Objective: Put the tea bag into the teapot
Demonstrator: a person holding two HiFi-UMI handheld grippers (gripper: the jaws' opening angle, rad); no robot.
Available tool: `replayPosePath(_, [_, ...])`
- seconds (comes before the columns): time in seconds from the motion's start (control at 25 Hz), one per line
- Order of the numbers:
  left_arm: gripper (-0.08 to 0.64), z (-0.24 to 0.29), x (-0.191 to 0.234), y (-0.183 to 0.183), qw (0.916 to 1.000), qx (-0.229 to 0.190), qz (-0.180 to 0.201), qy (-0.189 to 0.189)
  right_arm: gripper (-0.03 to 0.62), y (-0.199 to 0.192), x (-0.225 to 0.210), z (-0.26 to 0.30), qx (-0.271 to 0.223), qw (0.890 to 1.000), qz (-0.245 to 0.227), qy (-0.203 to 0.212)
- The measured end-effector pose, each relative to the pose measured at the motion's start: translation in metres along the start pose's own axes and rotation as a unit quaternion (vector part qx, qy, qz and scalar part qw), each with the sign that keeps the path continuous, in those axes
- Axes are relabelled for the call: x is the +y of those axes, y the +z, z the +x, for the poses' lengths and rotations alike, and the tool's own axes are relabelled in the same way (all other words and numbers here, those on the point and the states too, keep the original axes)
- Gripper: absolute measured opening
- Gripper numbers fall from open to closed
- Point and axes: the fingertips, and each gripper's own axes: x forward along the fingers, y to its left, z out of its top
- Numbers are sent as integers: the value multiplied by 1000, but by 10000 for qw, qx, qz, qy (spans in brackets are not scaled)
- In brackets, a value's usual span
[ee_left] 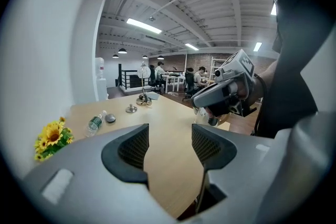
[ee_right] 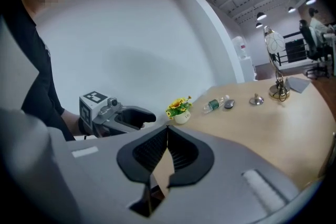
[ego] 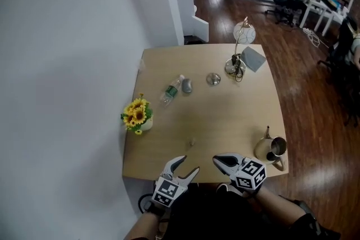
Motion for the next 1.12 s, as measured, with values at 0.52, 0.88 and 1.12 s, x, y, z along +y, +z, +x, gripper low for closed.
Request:
replayPosePath(0.52, [279, -10, 74, -29, 9995, 183, -144, 205, 75, -51, -76, 159, 1885, 9707, -1460, -283])
replayPosePath(0.88, [284, -31, 89, -57, 9979, 382, -431, 304, 106, -113, -106, 214, 3000, 9314, -2018, -431])
replayPosePath(1.12, [284, -36, 87, -66, 9976, 424, -480, 281, 106, -139, -125, 228, 3434, 9151, -1983, -731])
